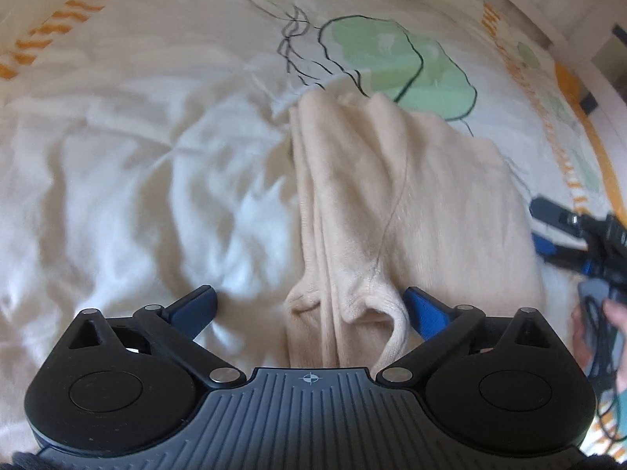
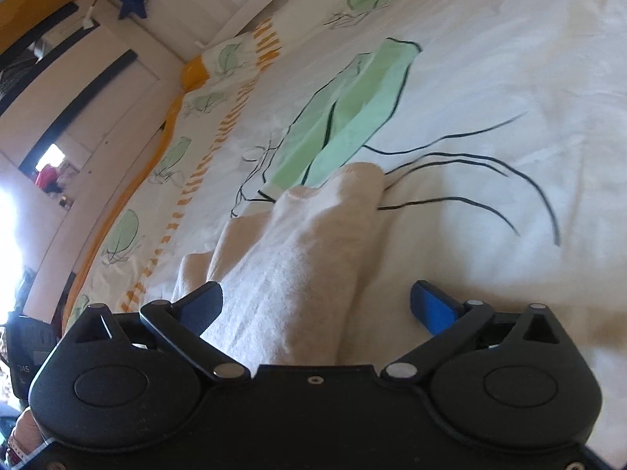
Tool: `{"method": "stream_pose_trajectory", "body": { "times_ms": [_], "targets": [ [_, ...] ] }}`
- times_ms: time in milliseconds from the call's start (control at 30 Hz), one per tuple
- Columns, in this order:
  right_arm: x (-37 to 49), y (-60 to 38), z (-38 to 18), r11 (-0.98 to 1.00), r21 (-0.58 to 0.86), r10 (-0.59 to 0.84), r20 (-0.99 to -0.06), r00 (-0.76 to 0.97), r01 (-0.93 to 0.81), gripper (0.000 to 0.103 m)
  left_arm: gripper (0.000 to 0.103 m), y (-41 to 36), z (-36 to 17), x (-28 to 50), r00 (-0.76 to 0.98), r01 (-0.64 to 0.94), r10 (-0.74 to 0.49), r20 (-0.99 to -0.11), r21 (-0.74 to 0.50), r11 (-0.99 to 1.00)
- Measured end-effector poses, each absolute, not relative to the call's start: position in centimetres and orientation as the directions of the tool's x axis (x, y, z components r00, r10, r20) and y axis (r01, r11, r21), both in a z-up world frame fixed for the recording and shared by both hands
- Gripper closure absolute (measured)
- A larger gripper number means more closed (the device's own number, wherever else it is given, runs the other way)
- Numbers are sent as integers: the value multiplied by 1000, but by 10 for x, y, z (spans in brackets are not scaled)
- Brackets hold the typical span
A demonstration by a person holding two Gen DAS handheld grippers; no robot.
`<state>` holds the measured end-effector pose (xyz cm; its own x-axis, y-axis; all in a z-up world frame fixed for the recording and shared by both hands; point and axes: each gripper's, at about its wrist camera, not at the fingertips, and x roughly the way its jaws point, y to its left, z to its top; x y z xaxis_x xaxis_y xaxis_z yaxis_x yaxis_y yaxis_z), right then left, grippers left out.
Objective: Fold small clothes
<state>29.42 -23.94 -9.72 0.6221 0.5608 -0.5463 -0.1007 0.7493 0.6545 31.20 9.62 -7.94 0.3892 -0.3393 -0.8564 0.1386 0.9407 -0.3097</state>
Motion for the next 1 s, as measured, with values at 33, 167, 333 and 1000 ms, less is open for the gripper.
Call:
{"method": "stream_pose_trajectory", "body": {
  "times_ms": [33, 167, 333, 1000],
  "targets": [
    [297, -238, -99, 746, 656, 570, -543, 617, -112, 0, 0, 92, -81, 312, 394, 156, -333, -857, -295, 943],
    [313, -231, -104, 726, 673, 607, -529, 593, -143, 0, 0, 76, -85, 319, 394, 210, -355, -848, -293, 933],
    [329, -224, -109, 681, 708, 664, -492, 563, -184, 0, 0, 60, -87, 334, 388, 266, -387, -836, -301, 916],
    [305, -226, -92, 724, 683, 612, -574, 544, -95, 60, 73, 65, -69, 309, 384, 185, -464, -798, -426, 886]
  ]
}}
